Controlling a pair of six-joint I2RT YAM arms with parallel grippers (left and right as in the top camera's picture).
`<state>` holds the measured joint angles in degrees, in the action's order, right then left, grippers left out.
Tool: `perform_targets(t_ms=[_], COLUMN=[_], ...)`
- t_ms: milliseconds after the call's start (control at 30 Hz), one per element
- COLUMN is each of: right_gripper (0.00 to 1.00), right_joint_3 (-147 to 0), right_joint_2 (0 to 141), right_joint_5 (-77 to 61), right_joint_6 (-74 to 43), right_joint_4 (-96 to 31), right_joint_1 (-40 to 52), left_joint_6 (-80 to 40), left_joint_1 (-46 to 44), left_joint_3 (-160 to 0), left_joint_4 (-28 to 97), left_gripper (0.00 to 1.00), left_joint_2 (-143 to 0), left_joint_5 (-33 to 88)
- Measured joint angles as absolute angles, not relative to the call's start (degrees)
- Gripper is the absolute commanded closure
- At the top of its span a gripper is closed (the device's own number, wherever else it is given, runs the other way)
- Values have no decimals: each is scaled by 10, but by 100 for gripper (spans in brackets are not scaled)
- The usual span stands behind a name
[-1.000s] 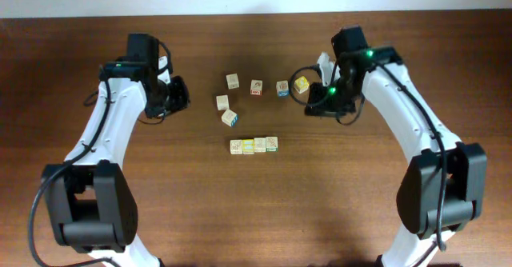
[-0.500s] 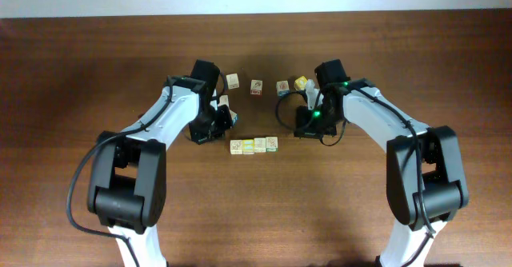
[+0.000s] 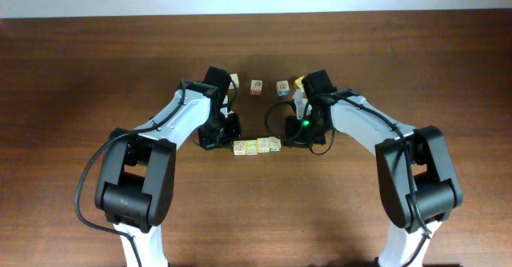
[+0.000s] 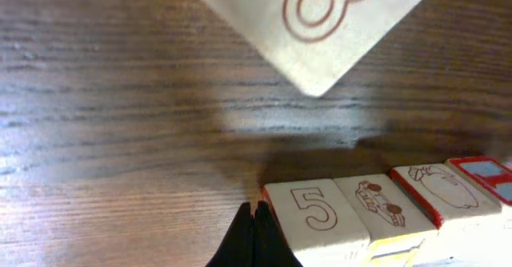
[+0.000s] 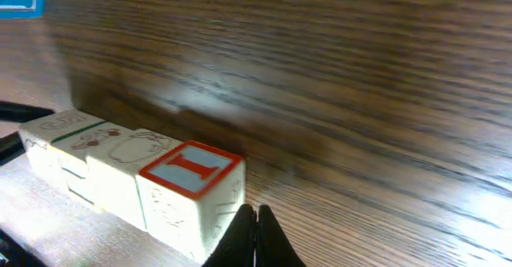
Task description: Rotate 4 blocks
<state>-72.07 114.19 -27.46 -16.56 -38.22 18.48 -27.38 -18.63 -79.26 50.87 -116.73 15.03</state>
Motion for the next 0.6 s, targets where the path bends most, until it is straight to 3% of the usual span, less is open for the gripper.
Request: perform_targets(t_ms=[367,600], right_gripper=[96,96], right_joint_3=[-721,-721], right_joint_2=[1142,1142], right_joint_5=[-276,-304], right_joint_6=[-177,-182], right_joint_4=[-376,-403], right_joint_1=[189,190], left_joint_6=[-280,-299], left_joint_1=[-186,-192], left_joint_3=[-792,-792], left_joint_4=[477,486], left_gripper=[100,100], left_joint_2=[-1167,-1167], left_joint_5=[149,218])
